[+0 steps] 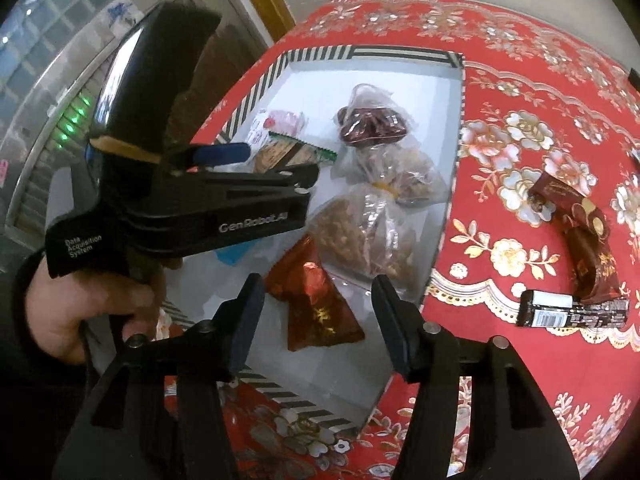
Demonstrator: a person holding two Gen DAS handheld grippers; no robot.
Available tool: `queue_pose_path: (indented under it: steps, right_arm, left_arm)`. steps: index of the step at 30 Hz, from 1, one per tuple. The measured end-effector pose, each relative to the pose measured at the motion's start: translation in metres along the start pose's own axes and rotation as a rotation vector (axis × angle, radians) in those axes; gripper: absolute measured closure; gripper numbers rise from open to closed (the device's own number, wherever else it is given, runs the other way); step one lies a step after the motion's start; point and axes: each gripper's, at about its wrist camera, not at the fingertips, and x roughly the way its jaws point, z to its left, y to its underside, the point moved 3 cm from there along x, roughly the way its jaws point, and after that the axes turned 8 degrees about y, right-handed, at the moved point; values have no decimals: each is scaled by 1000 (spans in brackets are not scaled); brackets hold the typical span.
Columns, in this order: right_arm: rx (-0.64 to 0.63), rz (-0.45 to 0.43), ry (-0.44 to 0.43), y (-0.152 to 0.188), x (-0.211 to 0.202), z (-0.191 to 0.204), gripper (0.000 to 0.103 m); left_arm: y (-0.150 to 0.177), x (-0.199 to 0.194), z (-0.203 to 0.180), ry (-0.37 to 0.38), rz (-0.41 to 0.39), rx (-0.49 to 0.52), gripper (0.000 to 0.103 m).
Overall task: Organize snacks
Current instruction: 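Lower the cake and candy pack into the white tray and open both tools, then grasp the dark green snack bag with the right tool while the left tool grasps a red stick pack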
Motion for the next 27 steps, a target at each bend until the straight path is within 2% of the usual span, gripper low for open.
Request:
queue_pose_path:
  steps: [3,11,18,22,25,27]
  right_arm:
    - [15,-1,-2,4,-2,-7,47]
    - [29,-53,-27,11,-16,-27,47]
    - [70,-74,-18,28,-33,-72,47]
    - [162,-97,13,45,-50,-129,47]
    - [254,-119,55,57,-62,-178,47]
    - [355,-151,98,60,-75,-229,47]
  left_arm:
    - [2,-1,-2,-17,3,-2,29]
    - [4,-15,-8,-96,-20,-45,16]
    - [-7,-40,-33,-149,-155,-125,9]
    - [-16,-44,-72,-105,-196,-114,9]
    - [-18,-34,-116,-16,-159,-72,9]
    - [-14,-24,-145,55,-110,-48,9]
